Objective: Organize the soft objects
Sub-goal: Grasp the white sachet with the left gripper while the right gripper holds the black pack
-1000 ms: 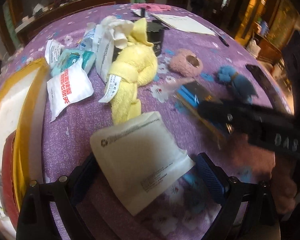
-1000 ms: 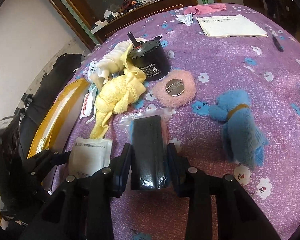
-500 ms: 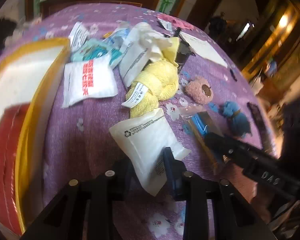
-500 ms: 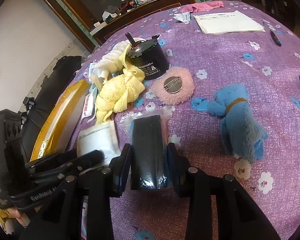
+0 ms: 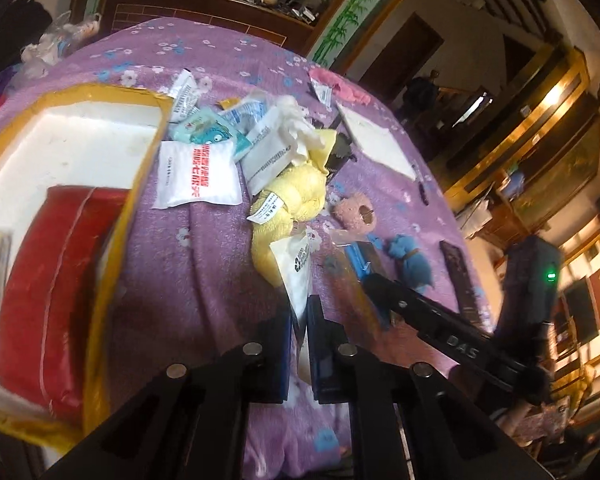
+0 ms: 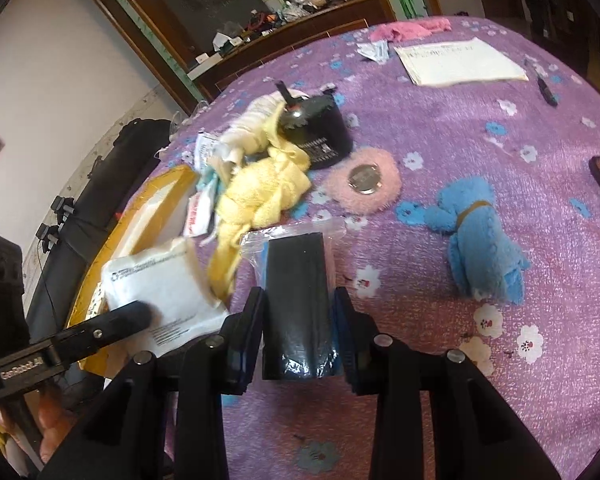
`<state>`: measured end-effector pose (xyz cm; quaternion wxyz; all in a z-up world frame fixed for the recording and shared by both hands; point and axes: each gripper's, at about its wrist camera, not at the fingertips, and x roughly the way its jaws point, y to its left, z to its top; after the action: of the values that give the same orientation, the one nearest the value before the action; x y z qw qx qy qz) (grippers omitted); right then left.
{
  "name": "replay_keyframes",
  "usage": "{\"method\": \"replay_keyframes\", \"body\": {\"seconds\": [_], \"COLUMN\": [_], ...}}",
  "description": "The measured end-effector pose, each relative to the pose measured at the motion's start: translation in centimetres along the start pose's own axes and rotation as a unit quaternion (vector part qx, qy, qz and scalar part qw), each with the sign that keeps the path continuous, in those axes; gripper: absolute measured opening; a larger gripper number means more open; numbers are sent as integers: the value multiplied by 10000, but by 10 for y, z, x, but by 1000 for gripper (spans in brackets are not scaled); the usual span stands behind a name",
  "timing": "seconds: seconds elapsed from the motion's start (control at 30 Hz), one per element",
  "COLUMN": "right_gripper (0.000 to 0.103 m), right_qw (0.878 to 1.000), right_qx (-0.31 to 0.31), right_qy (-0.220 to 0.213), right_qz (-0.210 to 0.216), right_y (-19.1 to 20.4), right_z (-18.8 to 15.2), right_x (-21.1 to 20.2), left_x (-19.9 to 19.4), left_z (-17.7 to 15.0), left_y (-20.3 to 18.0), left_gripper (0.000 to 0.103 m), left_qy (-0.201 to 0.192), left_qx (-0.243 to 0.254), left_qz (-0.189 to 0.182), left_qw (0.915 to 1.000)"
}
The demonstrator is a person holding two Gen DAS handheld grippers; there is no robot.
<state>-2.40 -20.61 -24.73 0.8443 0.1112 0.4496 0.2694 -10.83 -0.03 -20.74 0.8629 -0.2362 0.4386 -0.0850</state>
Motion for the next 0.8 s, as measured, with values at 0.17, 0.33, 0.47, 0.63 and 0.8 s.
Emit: {"method": "replay_keyframes", "body": {"seconds": [0.17,0.33,0.47,0.63,0.8], "right_gripper": [33,33,33,33,33], "right_qw": [9998,9982,9954,9897,9831], "right_qx": [-83,-268,-595,-897,-1309], "right_qy": [-103,-181,-147,-34,28], "right_qz": [166,509,742,1119,1276], "right_y": [16,43,77,114,160], "right_z": [-1,0,1,6,19], "right_x": [-7,-10,-4,6,32], "left_x": [-43,-91,-116,-125,-117], "left_z": [-5,-4,0,7,23], "left_y": [15,37,66,101,133], "left_gripper": [5,5,5,6,6], "left_qy": [-314,-861,-1162,-1323,-1447], "left_qx": [-315,-507,-799,-1167,-1446], "left_qz": [-338,-46,153,286,472], "left_qw": [9984,9950,9899,9839,9777]}}
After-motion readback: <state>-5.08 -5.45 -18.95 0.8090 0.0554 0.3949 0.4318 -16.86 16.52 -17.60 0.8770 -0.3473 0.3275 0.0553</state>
